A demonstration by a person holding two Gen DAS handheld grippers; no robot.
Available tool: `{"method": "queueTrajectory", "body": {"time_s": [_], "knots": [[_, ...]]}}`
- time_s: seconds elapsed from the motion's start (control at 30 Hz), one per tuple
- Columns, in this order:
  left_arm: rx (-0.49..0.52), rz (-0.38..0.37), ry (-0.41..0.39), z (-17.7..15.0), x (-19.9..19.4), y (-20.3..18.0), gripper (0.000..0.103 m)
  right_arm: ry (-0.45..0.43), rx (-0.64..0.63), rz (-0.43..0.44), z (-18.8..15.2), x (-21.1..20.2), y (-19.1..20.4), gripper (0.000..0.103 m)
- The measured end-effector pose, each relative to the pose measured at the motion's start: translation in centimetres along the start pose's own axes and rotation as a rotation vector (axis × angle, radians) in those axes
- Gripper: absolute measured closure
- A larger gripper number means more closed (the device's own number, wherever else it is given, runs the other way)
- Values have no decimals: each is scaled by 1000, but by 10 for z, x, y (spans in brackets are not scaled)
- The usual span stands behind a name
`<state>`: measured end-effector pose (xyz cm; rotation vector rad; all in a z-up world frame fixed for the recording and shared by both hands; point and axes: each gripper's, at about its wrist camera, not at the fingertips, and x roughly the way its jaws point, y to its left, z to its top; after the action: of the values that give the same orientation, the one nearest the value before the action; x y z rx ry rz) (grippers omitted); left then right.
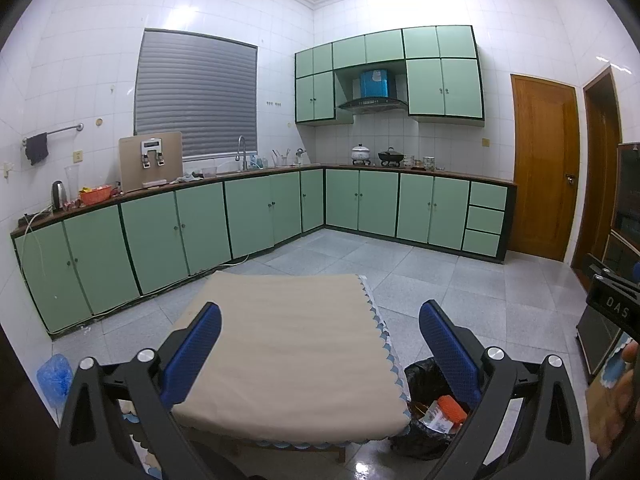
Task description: Collect trash
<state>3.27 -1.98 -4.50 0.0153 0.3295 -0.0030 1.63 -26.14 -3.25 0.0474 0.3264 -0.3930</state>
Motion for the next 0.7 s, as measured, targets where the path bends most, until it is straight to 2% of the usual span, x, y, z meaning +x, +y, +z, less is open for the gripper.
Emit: {"method": "queueTrajectory", "body": {"time_s": [0.7], "knots": [[2, 1, 11, -5, 3, 3, 6, 7, -3, 1, -1, 3, -1, 5]]}}
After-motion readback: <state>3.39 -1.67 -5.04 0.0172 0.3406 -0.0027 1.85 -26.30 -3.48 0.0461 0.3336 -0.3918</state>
